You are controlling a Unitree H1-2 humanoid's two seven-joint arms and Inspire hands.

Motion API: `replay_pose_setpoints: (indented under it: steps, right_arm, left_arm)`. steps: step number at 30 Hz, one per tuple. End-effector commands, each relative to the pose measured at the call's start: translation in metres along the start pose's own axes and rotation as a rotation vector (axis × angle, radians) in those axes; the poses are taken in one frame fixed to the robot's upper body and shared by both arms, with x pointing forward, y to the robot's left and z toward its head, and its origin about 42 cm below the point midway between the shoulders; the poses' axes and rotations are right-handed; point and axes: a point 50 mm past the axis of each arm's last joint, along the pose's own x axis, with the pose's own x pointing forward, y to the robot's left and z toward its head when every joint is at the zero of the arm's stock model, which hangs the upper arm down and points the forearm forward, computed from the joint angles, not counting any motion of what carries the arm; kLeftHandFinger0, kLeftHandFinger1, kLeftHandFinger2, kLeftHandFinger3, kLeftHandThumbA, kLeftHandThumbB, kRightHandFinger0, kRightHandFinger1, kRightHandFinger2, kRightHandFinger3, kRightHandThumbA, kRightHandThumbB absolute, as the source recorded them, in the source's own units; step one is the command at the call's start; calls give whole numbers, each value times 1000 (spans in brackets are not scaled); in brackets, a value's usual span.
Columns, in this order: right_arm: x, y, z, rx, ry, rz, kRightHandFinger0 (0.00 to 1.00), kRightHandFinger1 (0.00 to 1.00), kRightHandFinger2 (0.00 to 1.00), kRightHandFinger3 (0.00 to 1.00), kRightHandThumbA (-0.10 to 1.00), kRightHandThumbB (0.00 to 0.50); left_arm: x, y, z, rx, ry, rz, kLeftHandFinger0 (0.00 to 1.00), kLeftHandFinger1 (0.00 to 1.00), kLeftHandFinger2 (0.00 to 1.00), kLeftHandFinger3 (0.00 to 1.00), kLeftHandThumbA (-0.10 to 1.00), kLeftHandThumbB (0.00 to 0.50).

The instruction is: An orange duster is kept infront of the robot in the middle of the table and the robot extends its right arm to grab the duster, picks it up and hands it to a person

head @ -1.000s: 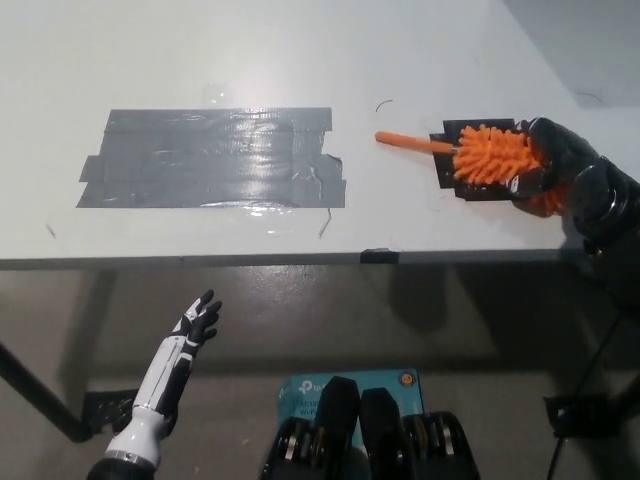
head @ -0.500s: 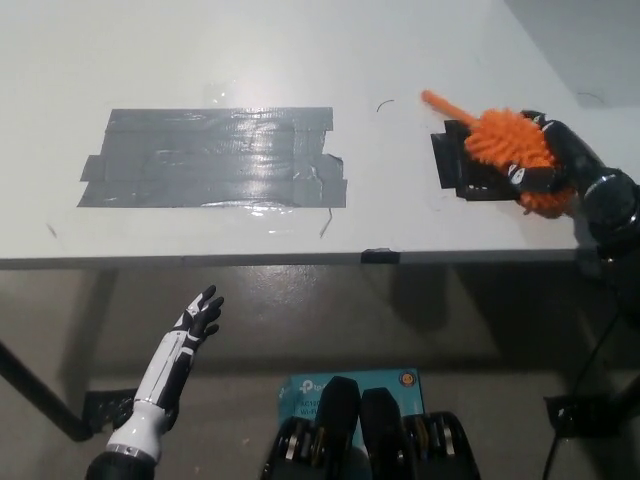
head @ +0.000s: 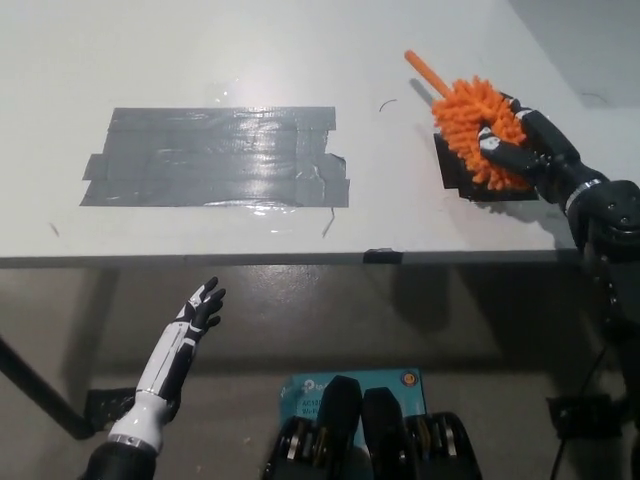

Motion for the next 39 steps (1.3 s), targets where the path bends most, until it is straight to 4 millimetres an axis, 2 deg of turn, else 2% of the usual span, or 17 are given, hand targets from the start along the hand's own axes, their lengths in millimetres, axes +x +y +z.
replay_pose_setpoints:
  steps: [1,4,8,10,11,14,15,16,18,19,21,25,27,32,39]
  right_arm:
    - [-1,0,43,195,-146,109,56,559,943,1000,-100,146]
    - [-3,3,47,290,-152,122,60,592,925,1000,-100,155]
    - [-3,10,53,484,-171,167,35,539,881,964,-100,129]
    - [-4,15,55,567,-199,181,30,490,823,1000,-100,130]
    - [-3,21,56,671,-222,195,5,429,772,996,-100,109]
    - [-1,31,54,810,-226,211,0,368,710,943,-100,123]
    - [0,37,52,864,-225,214,0,349,691,958,-100,109]
    - [0,41,51,885,-221,210,0,351,702,1000,-100,99]
    - [1,48,47,914,-212,210,0,340,683,1000,-100,94]
    - [1,55,44,933,-201,205,0,334,665,1000,-100,120]
    - [2,60,40,956,-188,189,0,336,660,1000,-100,135]
    - [1,73,27,991,-156,191,0,321,652,1000,-100,98]
    - [0,77,20,996,-143,187,0,320,646,1000,-100,102]
    - [-3,78,3,1006,-109,142,0,275,620,994,-100,115]
    - [-5,78,-5,1041,-83,113,0,230,601,969,-100,129]
  left_arm:
    - [12,11,16,20,-66,-8,1000,1000,1000,1000,1000,201]
    - [12,11,17,17,-63,-9,1000,1000,1000,1000,997,197]
    - [12,11,16,25,-64,-11,1000,1000,1000,1000,1000,204]
    - [12,12,15,31,-66,-12,1000,1000,1000,1000,1000,198]
    - [12,12,15,32,-67,-13,1000,1000,1000,1000,1000,186]
    - [11,11,14,32,-64,-14,1000,1000,1000,1000,1000,181]
    - [11,11,14,31,-63,-14,1000,1000,1000,1000,1000,180]
    - [11,11,14,30,-66,-14,1000,1000,1000,1000,1000,179]
    - [11,11,14,32,-69,-14,1000,1000,1000,1000,1000,182]
    - [12,11,15,32,-71,-14,1000,1000,1000,1000,1000,184]
    - [13,11,17,32,-72,-13,1000,1000,1000,1000,998,184]
    - [13,11,19,34,-69,-12,1000,1000,1000,1000,997,191]
    - [13,12,19,37,-73,-13,1000,1000,1000,1000,999,190]
    - [14,12,18,45,-75,-14,1000,1000,1000,1000,1000,187]
    - [16,14,20,53,-84,-13,1000,1000,1000,1000,1000,192]
